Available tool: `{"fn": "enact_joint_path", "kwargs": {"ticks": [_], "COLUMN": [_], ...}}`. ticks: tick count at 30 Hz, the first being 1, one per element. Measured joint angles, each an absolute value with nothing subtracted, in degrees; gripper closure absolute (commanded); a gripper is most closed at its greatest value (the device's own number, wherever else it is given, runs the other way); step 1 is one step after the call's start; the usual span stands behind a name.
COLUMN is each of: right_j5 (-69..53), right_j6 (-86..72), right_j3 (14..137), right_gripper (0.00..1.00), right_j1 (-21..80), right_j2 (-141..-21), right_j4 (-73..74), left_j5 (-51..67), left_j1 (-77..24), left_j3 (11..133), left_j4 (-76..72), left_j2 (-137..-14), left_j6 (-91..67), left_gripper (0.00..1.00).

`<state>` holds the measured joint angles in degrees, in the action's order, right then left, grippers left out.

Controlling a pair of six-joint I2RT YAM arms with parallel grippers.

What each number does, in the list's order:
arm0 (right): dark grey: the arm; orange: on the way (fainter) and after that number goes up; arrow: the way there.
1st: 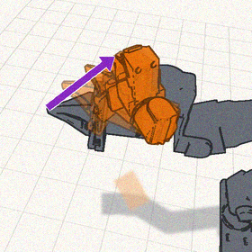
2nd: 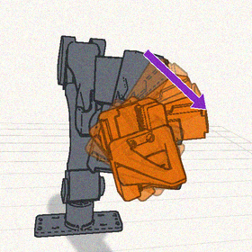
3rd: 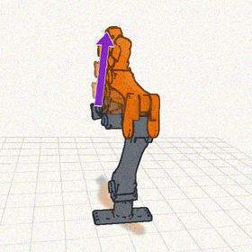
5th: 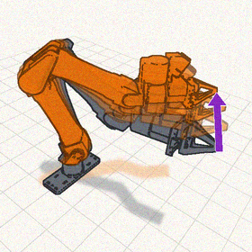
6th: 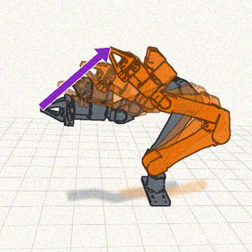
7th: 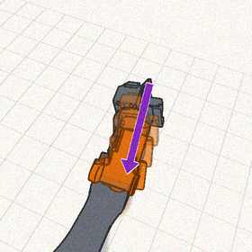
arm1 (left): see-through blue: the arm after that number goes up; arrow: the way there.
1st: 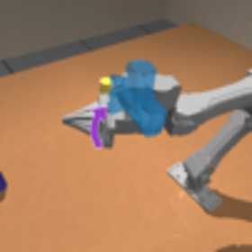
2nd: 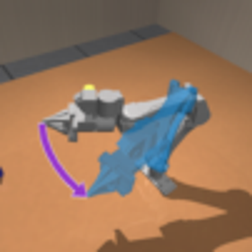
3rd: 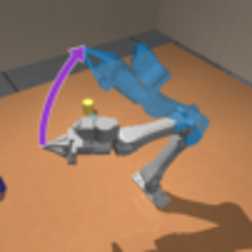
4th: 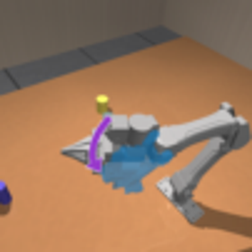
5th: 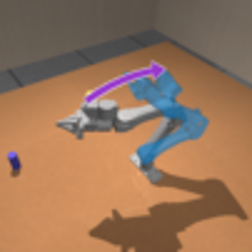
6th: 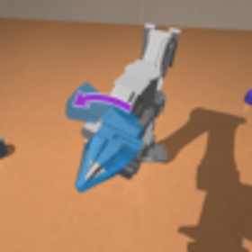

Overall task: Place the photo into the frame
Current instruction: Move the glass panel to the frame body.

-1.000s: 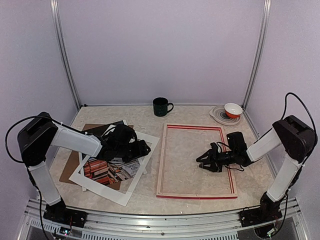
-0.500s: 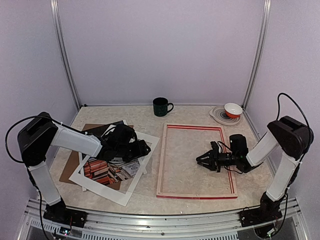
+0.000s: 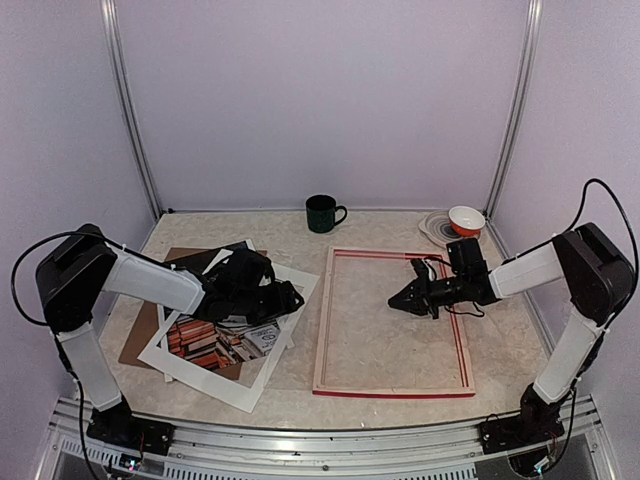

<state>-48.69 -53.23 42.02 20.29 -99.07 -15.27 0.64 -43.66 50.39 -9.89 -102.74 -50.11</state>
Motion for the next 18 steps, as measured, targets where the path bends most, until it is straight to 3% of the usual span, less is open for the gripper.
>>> {"fn": "enact_joint_path", "kwargs": {"ticks": [18], "right_j5": [-47.99], "right_j6": [-42.48], "right_j3": [42.54], "right_gripper": [0.95], "right_j1": [14.37], "right_j2": [-93.54], "right_j4": [1.04], "left_j5": [1.1], "left_j1": [-43.92], "left_j3": [49.76], "left_j4": [-11.14], "left_j2": [-102.74], "left_j6": [-50.11], "left_gripper": [0.22]}}
